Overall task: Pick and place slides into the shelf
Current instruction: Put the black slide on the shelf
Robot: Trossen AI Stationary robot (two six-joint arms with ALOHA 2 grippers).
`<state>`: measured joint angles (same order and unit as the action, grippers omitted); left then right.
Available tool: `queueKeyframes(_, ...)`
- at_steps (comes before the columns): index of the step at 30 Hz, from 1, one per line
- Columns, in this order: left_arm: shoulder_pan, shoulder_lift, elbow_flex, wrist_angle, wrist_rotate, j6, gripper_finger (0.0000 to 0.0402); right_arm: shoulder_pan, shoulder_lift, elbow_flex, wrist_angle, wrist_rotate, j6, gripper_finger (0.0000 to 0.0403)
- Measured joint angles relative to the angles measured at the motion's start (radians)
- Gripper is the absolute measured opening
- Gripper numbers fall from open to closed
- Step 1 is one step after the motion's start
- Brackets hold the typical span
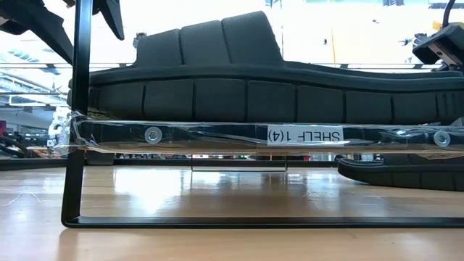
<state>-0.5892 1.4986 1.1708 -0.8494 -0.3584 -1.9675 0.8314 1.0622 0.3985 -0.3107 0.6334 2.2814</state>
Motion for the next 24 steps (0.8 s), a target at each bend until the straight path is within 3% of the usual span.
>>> queueKeyframes(6, 0.0, 0.0, 0.0, 0.0, 0.0, 0.0, 0.0255, -0.001, -0.024, 0.0, 0.017, 0.006, -0.103, 0.0009)
queueKeyframes(14, 0.0, 0.0, 0.0, -0.045, 0.053, 0.0, 0.0255, 0.002, -0.12, 0.014, 0.08, -0.061, -0.244, 0.0005)
queueKeyframes(18, -0.01, 0.0, 0.0, -0.107, 0.121, -0.006, 0.0255, 0.002, -0.177, 0.07, 0.079, -0.092, -0.347, 0.0003)
queueKeyframes(24, -0.035, 0.0, 0.0, -0.198, 0.134, -0.045, 0.0255, -0.007, -0.219, 0.168, 0.079, -0.084, -0.494, 0.0002)
